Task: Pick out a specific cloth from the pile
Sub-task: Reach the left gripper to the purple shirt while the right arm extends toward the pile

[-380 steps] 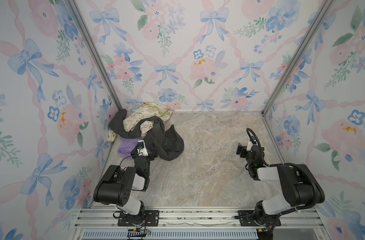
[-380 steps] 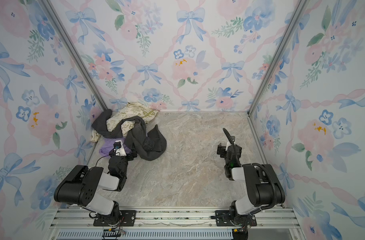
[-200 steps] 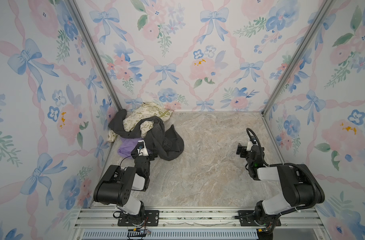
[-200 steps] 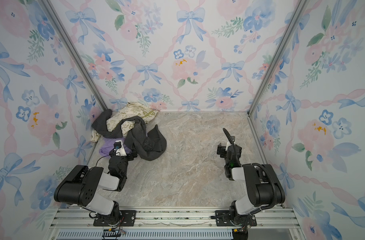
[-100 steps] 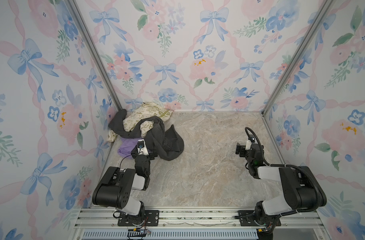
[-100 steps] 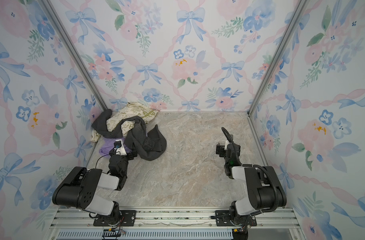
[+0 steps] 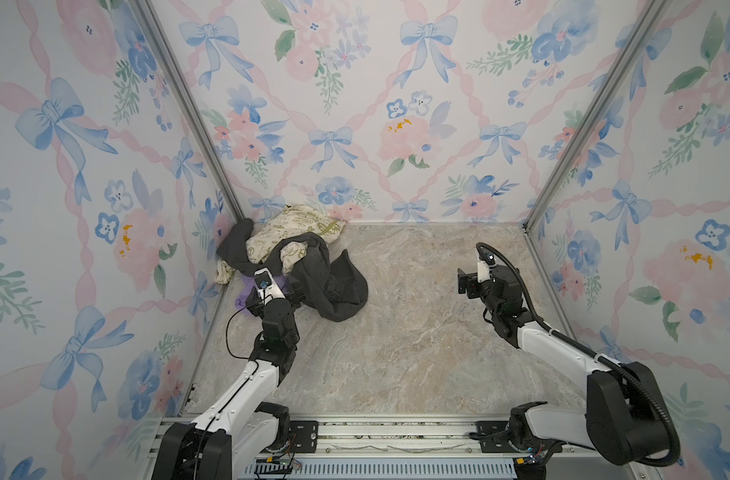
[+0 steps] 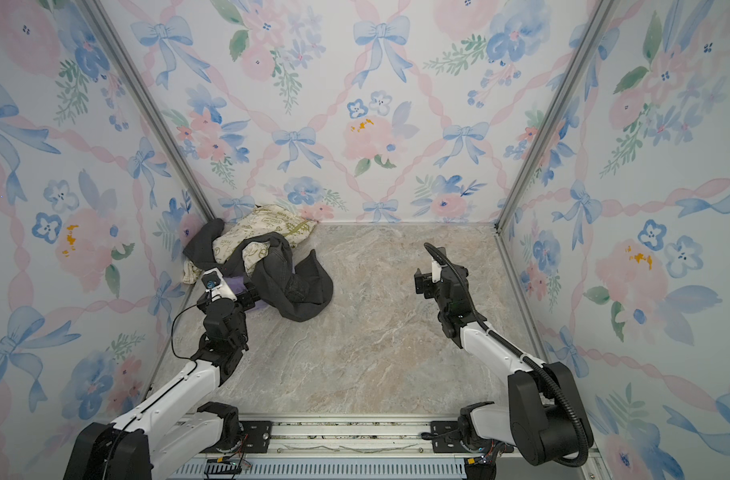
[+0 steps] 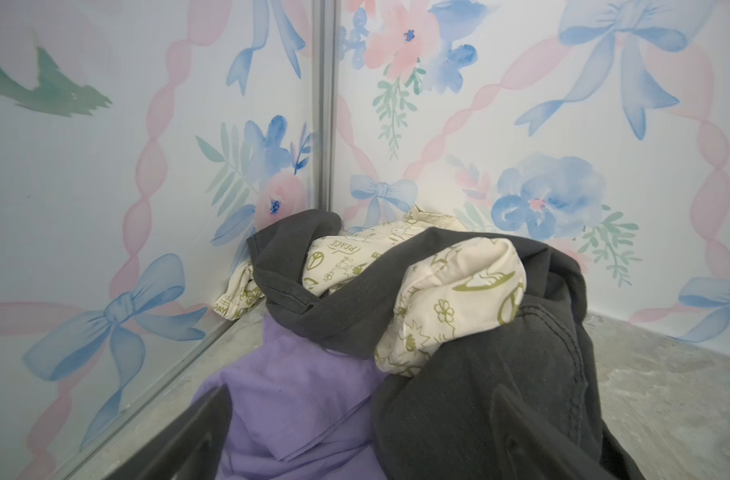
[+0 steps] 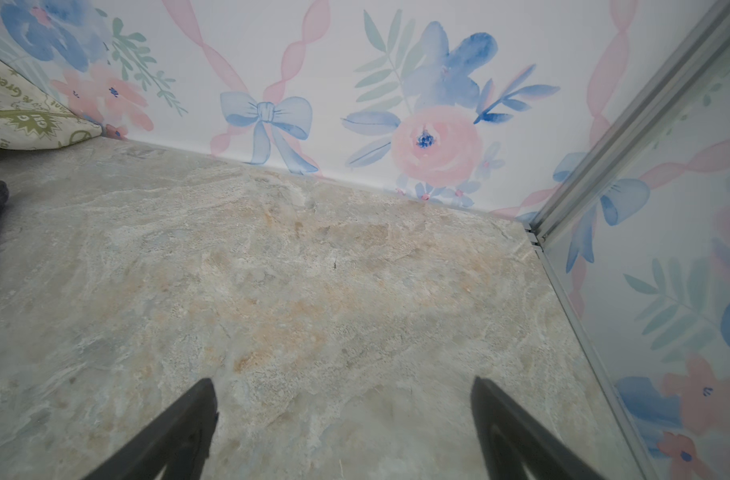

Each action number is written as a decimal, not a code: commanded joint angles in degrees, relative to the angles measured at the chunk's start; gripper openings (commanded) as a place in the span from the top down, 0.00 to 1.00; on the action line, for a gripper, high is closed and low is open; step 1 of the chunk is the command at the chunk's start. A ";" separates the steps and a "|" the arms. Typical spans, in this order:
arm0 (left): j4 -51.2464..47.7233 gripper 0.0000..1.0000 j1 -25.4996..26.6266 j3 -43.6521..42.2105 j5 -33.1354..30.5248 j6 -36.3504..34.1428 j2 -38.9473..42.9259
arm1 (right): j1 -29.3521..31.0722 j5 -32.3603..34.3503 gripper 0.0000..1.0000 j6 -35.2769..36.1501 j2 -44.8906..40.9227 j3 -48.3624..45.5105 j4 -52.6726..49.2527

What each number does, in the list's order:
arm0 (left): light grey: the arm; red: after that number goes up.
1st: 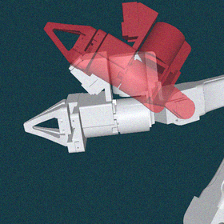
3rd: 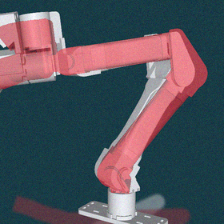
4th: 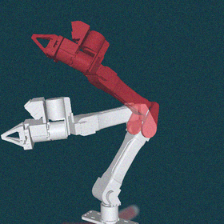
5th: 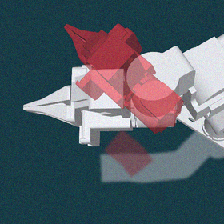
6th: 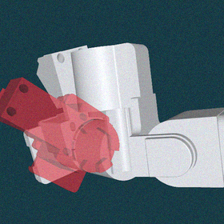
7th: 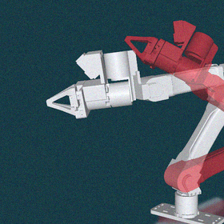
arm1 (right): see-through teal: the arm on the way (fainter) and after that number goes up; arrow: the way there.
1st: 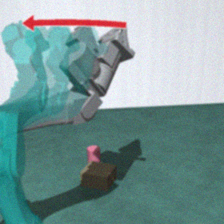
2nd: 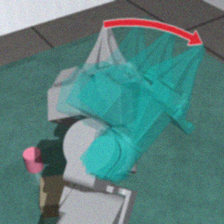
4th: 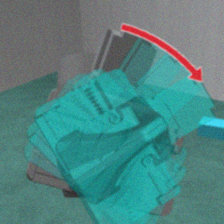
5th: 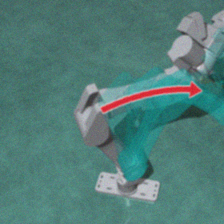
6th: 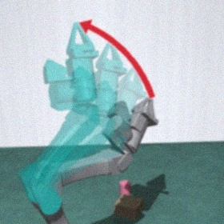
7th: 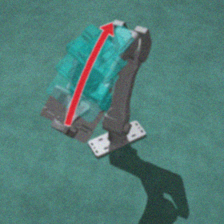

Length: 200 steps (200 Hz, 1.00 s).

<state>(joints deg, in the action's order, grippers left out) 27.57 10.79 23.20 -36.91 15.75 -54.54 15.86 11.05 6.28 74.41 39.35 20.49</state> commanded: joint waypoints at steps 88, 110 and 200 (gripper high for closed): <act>-31.26 0.06 -17.34 8.15 21.02 25.13 -6.34 | 15.69 -11.07 0.03 12.08 6.79 23.89 -21.46; -31.13 0.10 -18.17 7.39 23.50 29.02 -8.58 | 19.93 -14.85 0.03 10.14 8.78 26.49 -22.51; -29.67 0.25 -20.72 11.88 34.28 31.23 -22.73 | 33.57 -24.27 0.03 5.34 13.07 27.97 -21.62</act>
<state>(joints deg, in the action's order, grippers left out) -2.79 -9.43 32.45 -8.05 45.69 -73.45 47.03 -10.61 13.34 86.61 65.25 -0.19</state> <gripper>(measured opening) 0.764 0.970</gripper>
